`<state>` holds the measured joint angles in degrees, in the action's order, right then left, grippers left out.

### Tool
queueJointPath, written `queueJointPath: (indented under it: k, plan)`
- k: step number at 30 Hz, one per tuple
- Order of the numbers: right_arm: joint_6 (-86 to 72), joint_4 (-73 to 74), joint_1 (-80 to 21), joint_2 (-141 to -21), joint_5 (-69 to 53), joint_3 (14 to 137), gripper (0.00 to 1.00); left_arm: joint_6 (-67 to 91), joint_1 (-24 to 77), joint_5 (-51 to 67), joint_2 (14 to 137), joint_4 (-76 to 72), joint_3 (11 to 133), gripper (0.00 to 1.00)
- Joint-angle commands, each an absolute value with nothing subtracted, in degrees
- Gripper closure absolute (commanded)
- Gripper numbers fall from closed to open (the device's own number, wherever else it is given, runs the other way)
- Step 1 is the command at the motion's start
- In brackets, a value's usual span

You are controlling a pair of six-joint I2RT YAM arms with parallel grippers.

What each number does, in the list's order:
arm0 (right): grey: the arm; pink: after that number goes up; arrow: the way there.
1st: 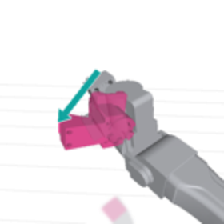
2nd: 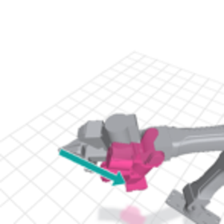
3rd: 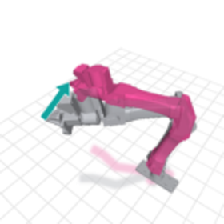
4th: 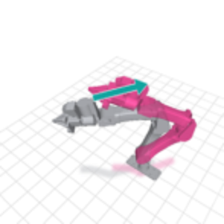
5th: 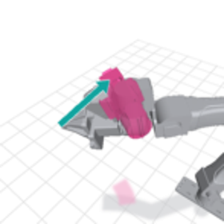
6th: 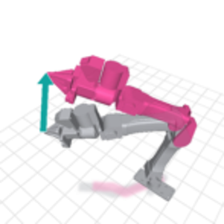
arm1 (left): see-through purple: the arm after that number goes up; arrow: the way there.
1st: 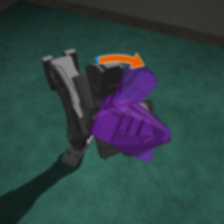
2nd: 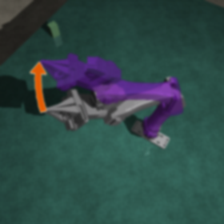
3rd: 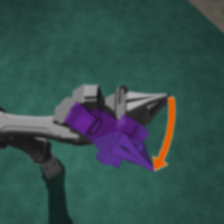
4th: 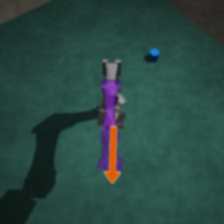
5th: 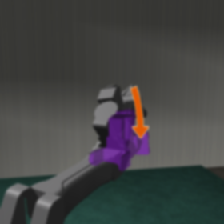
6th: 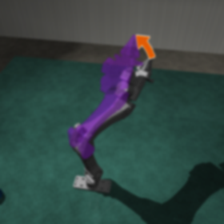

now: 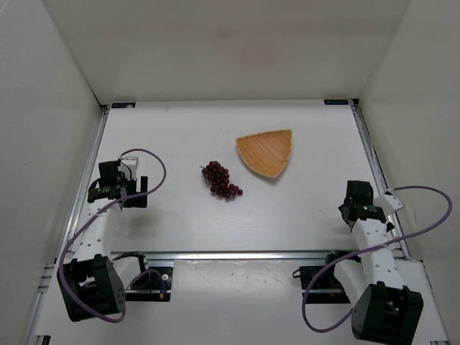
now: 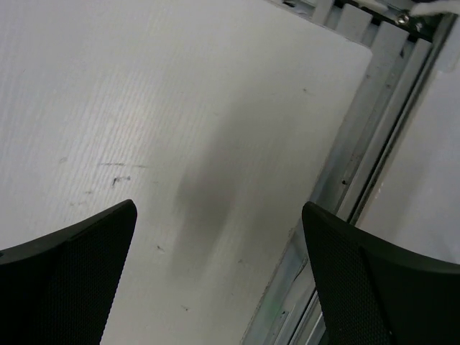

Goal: Place and organize the fake fruits in the fruit bowl

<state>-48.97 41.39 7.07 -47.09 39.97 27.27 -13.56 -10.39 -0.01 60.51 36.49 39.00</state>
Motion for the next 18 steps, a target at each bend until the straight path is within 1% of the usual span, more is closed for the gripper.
queueJointPath:
  k: [1,3,5,6,7,8,9,11,12,14,15,16,18]
  plan:
    - [-40.80,36.22,5.29,-49.56,34.56,33.29,0.00,-14.06,-10.72,1.41,58.54,36.47,38.94,0.00]
    - [-34.85,32.01,1.95,-51.06,30.17,36.19,0.00,-14.06,-10.72,1.93,59.06,36.47,38.94,0.00]
    - [-30.96,29.19,-7.17,-54.13,29.53,41.88,0.00,-14.06,-10.72,2.54,59.76,36.47,38.94,0.00]
    - [-28.94,26.57,-15.12,-55.62,29.53,44.10,0.00,-14.06,-10.72,2.55,59.77,36.47,38.94,0.00]
    - [-23.78,25.41,-19.29,-59.90,29.53,46.56,0.00,-14.06,-10.72,2.55,59.77,36.47,38.94,0.00]
    - [-21.03,24.70,-23.34,-62.64,29.53,52.24,0.00,-14.06,-10.72,2.55,60.29,36.47,38.94,0.00]
    - [-15.26,24.70,-30.51,-69.10,27.79,55.60,0.00,-14.06,-10.72,1.94,60.29,36.47,38.94,0.00]
    - [-9.52,25.39,-36.45,-76.34,21.92,62.72,0.00,-14.06,-10.72,1.32,60.91,36.47,38.94,0.00]
    - [-6.88,28.10,-41.52,-84.03,16.32,70.41,0.00,-14.06,-10.72,0.54,60.91,36.47,38.94,0.00]
    - [-1.33,31.53,-48.30,-91.72,15.64,78.10,0.00,-14.06,-10.72,-0.08,60.91,36.47,38.94,0.00]
    - [-0.01,34.77,-49.99,-98.98,15.64,81.70,0.00,-14.06,-10.72,-0.09,60.91,36.47,38.94,0.00]
    - [1.57,36.20,-51.49,-102.27,16.51,88.18,0.00,-14.06,-10.72,-0.61,60.91,36.47,38.94,0.00]
    - [1.58,38.75,-54.14,-110.60,16.52,93.40,0.00,-14.06,-10.72,-0.62,60.91,36.47,38.41,0.00]
